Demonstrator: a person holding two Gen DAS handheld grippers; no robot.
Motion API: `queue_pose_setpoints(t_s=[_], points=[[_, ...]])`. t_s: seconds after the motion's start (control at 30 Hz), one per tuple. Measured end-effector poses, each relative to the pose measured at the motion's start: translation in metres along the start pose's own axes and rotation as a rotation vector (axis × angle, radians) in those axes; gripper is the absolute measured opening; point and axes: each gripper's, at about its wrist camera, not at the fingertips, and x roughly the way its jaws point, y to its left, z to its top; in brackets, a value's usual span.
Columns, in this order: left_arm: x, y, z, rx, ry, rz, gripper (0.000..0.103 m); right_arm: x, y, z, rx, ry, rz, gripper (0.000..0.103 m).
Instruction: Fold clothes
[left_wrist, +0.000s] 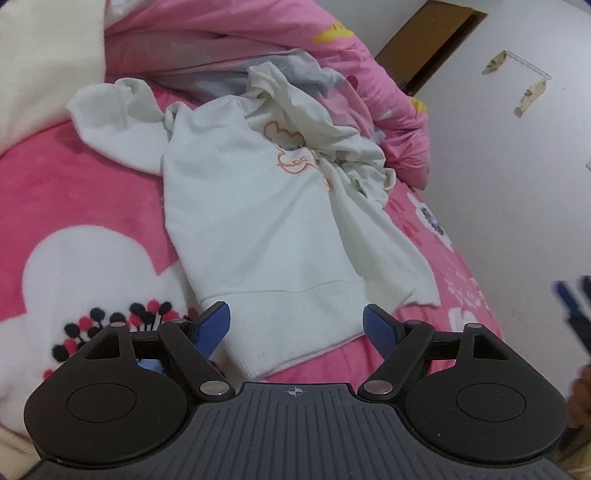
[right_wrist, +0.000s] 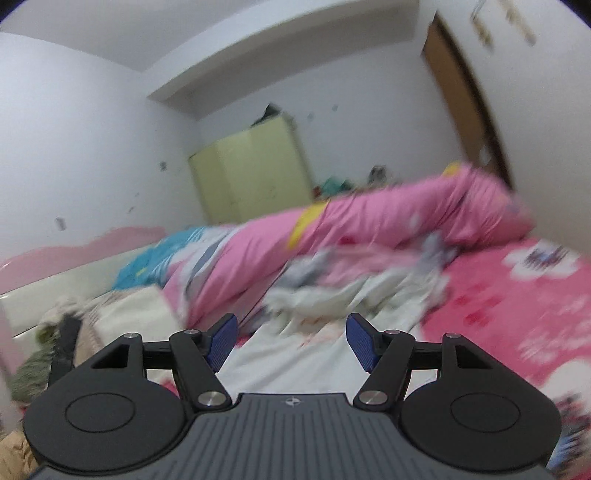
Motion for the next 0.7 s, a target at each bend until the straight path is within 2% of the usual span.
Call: queue_pose_setpoints(t_s=[0.2,0.33,0.4,0.7], points=[[0.012,-0.001,0.008,0.051,0.019,0.038,0.082,0.085,-0.033,-0.048,0.133,0.149,0.132,0.066],[0.007,-0.002,0.0,0.059,-0.001,0.058,0.084,0.112,-0.036,-0.071,0.164,0.199,0.188,0.061],[0.006,-0.001,-0.009,0.048,-0.009,0.065,0.085,0.113,-0.036,-0.079,0.165,0.201,0.199,0.056],[0.003,0.004,-0.041,0.023,-0.017,0.109,0.084,0.07,-0.028,-0.088,0.23,0.115,0.144,0.055]])
